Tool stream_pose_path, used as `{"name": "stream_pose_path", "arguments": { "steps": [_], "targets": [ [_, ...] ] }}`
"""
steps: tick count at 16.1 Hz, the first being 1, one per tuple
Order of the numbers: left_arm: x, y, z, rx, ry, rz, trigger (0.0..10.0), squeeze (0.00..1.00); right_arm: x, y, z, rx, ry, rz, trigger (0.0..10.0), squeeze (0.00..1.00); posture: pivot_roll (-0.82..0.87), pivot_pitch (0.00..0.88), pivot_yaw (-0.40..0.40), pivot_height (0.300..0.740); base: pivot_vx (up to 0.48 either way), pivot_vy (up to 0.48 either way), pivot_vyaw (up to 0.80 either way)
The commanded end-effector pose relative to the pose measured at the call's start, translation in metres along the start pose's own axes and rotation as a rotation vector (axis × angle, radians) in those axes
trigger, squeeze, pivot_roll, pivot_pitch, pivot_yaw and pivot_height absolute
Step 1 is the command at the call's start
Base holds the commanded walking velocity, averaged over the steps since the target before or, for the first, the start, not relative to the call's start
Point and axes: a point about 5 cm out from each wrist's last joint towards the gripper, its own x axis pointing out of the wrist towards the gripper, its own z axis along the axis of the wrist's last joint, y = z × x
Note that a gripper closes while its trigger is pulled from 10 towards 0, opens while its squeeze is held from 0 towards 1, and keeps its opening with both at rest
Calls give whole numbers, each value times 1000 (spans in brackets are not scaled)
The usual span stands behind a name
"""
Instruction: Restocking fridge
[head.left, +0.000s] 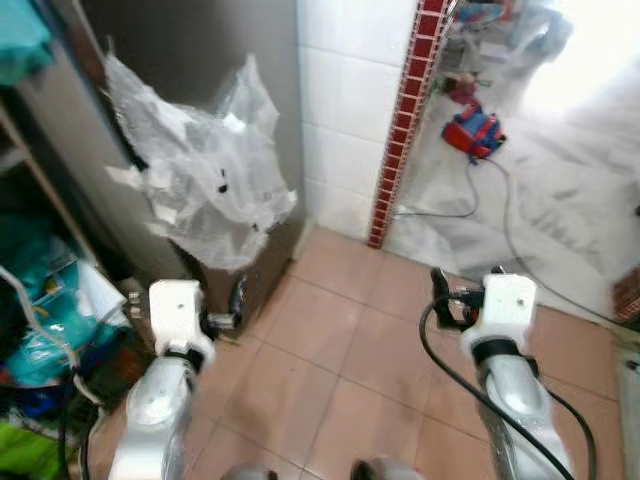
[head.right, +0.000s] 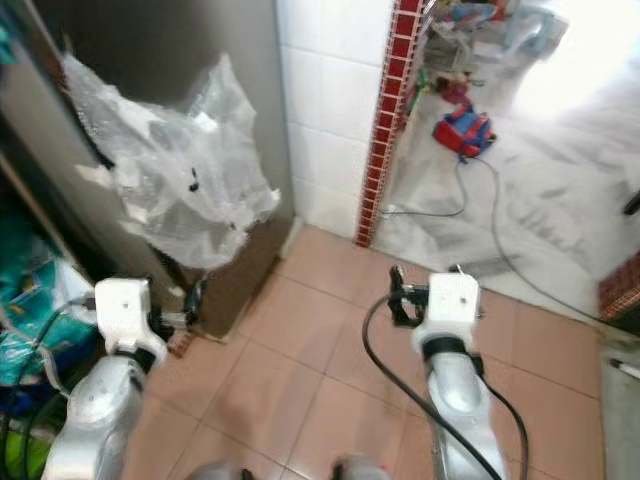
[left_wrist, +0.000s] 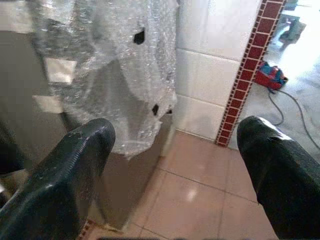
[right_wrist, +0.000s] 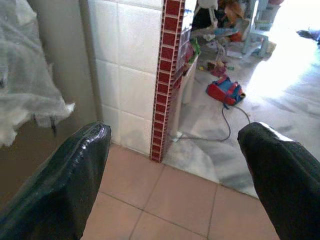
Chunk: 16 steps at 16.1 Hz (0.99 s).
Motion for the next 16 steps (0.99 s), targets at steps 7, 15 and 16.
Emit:
{"name": "stream_pose_path", "arguments": {
  "steps": [7, 15, 16],
  "targets": [
    [7, 25, 8, 78, 14, 31, 10000, 0, 9, -7, 5, -82, -2, -49, 10000, 0, -17, 37, 58, 740, 0, 0, 0],
    [48, -7, 34, 19, -134, -11, 10000, 0, 33, 13, 19, -33, -88, 1, 10000, 0, -33, 0, 48, 740, 0, 0, 0],
    [49, -9, 37, 31, -141, -44, 10000, 0, 32, 24, 19, 21, -69, 109, 10000, 0, -26, 0, 61, 740, 0, 0, 0]
  ]
}}
